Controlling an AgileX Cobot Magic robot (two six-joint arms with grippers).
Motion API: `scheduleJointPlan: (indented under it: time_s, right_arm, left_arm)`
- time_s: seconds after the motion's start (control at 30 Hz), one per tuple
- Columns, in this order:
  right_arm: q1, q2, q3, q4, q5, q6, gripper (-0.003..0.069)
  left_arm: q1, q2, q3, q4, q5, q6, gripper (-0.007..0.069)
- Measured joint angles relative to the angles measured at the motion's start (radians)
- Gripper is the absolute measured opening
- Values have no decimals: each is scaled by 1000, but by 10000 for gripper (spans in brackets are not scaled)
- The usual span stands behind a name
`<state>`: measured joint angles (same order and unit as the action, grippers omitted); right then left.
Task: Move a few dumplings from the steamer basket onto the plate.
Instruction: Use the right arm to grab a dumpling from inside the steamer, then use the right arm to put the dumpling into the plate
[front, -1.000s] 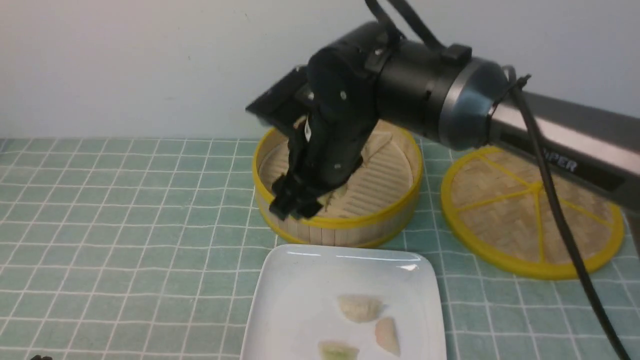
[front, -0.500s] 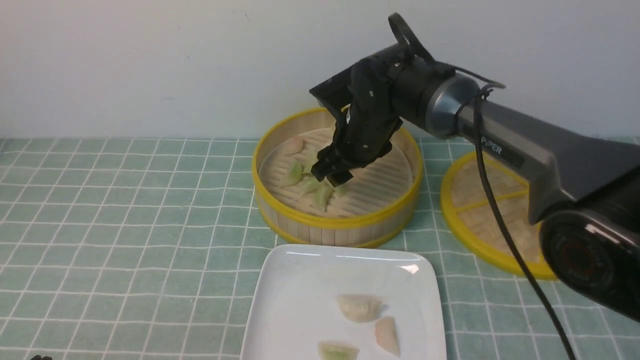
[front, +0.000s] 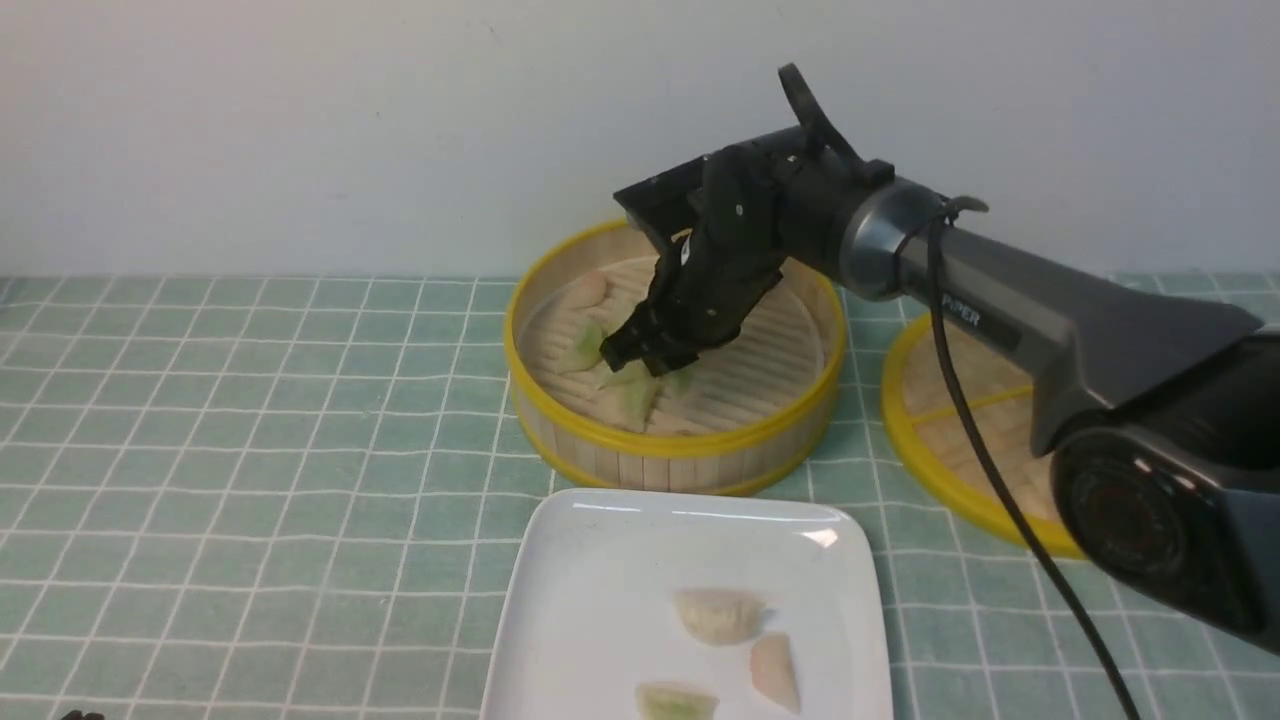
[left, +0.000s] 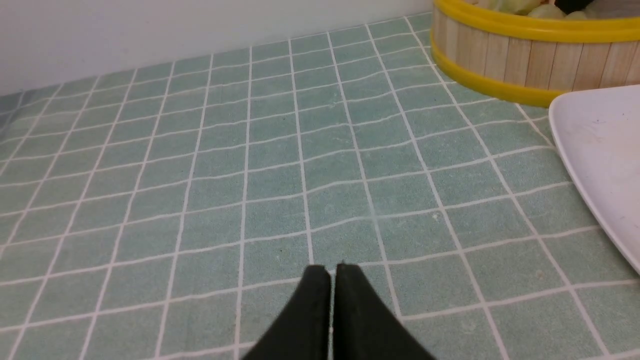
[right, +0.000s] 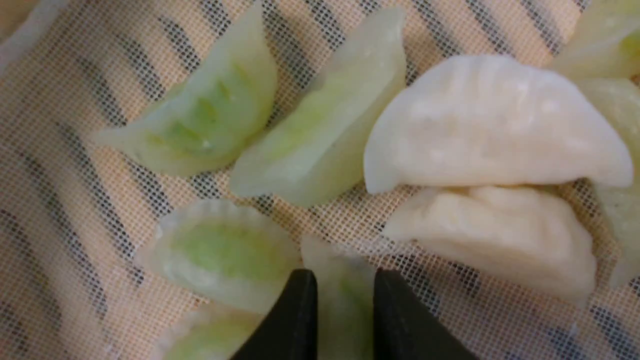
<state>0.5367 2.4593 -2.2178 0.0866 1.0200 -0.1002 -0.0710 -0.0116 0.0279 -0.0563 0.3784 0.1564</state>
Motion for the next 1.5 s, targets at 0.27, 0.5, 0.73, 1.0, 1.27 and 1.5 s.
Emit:
scheduleJointPlan:
  time_s: [0.27,0.5,0.73,1.0,1.27,1.5]
  right_arm:
    - [0,1,-156,-34,214,-8,123]
    - [0,-143,-153,31,224,-8,123]
    - [21,-416,208,179,225,-36,123]
    - [157,-463,558,211,209,-60,123]
    - [203,-378,606,210,139,-39,146]
    - [203,-372,544,147,189,19,360]
  left_arm:
    - [0,0,0,0,0,0,-6]
    - [0,0,0,0,0,0,-6]
    - [0,0,0,0,0,0,-6]
    - [0,0,0,0,0,0,-6]
    - [0,0,0,0,0,0,-6]
    - [0,0,0,0,0,0,-6]
